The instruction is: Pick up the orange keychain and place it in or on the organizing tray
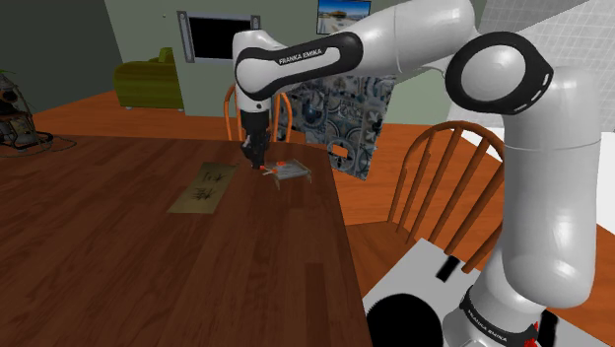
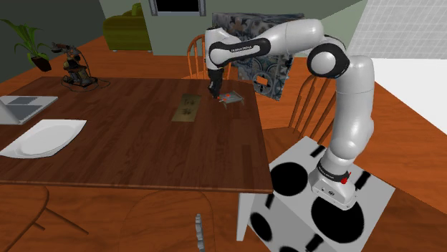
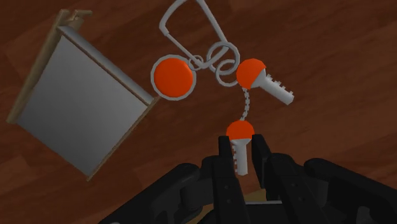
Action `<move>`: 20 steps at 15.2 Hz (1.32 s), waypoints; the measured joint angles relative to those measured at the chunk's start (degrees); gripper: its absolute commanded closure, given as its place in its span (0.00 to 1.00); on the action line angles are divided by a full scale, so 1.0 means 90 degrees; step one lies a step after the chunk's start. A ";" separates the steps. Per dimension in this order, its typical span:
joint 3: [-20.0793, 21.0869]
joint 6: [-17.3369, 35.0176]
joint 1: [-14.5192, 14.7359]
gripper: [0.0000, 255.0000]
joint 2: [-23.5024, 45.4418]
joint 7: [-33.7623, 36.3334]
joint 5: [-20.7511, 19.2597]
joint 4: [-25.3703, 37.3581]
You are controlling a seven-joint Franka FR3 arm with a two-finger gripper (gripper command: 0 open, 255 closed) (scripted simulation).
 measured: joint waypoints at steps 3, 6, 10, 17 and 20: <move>-0.0122 -0.0141 -0.0231 1.00 0.0217 -0.0376 0.0002 0.0365; -0.0236 -0.0321 -0.0420 1.00 0.0592 -0.0710 -0.0025 0.0923; -0.0382 -0.0747 -0.0674 1.00 0.1217 -0.1189 -0.0056 0.1985; -0.0475 -0.0791 -0.0834 1.00 0.1812 -0.1486 -0.0092 0.2624; -0.0479 -0.0514 -0.0865 1.00 0.1798 -0.1491 -0.0093 0.2330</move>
